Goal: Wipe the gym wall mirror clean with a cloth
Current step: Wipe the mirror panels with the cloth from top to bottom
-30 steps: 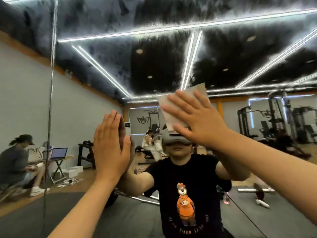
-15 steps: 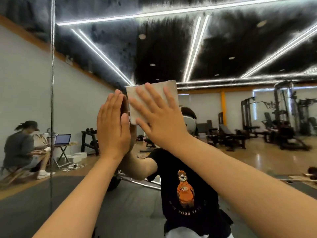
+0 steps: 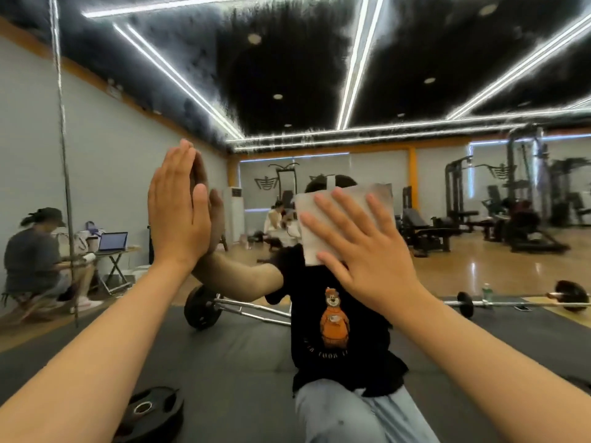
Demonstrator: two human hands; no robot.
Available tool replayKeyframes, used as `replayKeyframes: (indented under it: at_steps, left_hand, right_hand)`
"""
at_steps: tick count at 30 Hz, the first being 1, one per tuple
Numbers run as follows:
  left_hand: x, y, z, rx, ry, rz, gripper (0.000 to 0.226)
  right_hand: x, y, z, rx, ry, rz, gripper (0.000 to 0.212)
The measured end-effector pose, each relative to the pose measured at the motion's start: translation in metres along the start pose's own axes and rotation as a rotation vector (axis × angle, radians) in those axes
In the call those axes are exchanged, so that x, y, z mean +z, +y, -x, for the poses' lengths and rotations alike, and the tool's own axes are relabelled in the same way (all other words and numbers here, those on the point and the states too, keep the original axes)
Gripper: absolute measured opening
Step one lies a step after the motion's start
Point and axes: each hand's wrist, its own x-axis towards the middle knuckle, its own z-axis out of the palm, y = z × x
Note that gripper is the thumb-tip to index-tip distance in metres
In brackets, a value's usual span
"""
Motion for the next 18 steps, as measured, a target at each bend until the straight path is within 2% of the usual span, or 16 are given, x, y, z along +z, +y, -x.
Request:
replayKeyframes:
  at_steps: [5, 9, 12, 16, 18]
  left_hand:
    - [-0.006, 0.016, 0.007, -0.029, -0.036, -0.135, 0.062]
    - [-0.011, 0.038, 0.056, 0.070, -0.148, -0.097, 0.064]
    - [-0.010, 0.047, 0.095, 0.150, -0.177, -0.100, 0.064]
    - [0.007, 0.047, 0.119, 0.103, -0.198, -0.087, 0.064]
    - [0.013, 0.046, 0.121, 0.109, -0.175, -0.120, 0.065]
  right_hand:
    - [-0.010, 0.089, 0.062, 0.178, 0.008, -0.001, 0.057]
    - [-0.020, 0.138, 0.097, 0.334, -0.034, -0.030, 0.059]
    - [-0.021, 0.141, 0.105, 0.436, -0.025, -0.045, 0.058]
    - [-0.012, 0.118, 0.114, 0.574, 0.050, -0.103, 0.059]
    - [-0.008, 0.105, 0.127, 0.586, 0.077, -0.108, 0.059]
